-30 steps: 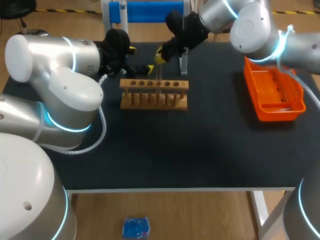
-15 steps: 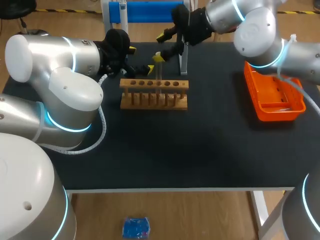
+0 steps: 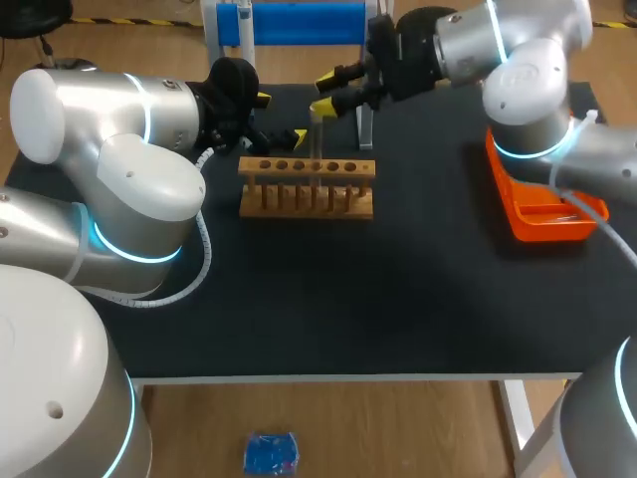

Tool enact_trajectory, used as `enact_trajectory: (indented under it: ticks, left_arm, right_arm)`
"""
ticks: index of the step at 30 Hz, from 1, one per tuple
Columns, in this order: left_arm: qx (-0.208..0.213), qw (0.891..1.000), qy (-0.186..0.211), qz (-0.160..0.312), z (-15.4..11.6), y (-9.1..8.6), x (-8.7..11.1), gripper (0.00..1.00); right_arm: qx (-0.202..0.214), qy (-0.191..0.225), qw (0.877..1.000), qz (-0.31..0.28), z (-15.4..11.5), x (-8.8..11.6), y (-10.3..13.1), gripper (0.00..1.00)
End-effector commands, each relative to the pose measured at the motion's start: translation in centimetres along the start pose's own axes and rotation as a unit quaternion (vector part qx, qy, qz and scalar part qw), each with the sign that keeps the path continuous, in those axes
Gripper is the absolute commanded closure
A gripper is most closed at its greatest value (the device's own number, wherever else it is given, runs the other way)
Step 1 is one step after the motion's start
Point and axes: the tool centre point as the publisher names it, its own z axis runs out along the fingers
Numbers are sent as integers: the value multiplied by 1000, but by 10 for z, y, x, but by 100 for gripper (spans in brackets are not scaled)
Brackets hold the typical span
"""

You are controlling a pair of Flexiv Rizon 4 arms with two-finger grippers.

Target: Invert the test tube, pick up the pipette, mount the tip to pipette, aspirate from beaker and dispense into the tube, eject the tip, return the pipette, and cap with the stopper.

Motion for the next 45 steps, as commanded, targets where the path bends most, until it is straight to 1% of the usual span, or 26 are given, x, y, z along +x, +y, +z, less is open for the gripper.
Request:
enact_trajectory:
  ticks: [1,6,9,14,20,24,28,45]
  left_arm:
    - [-3,1000,2,-1,-1,-1,-1,0]
    - [-3,1000,2,-1,-1,-1,-1,0]
    - [-3,1000,2,-1,-1,-1,-1,0]
    - [-3,1000,2,-1,-1,-1,-1,0]
    - [-3,1000,2,-1,-1,-1,-1,0]
    - [-3,1000,2,-1,-1,-1,-1,0]
    - [-3,1000,2,-1,-1,-1,-1,0]
    - [-3,1000,2,-1,-1,-1,-1,0]
  right_arm:
    - [-30,5,1000,0,0,-2,-3,100]
    - [-47,13,999,5,1,-3,-2,100]
    - [-65,21,998,10,1,-5,-1,100]
    - [-103,40,994,14,0,-8,-1,100]
    - [-134,71,988,6,-1,-10,-1,100]
    - [-142,86,986,-1,0,-11,1,100]
    - [-137,92,986,-2,3,-13,1,100]
    - [-136,97,986,-2,9,-15,-3,100]
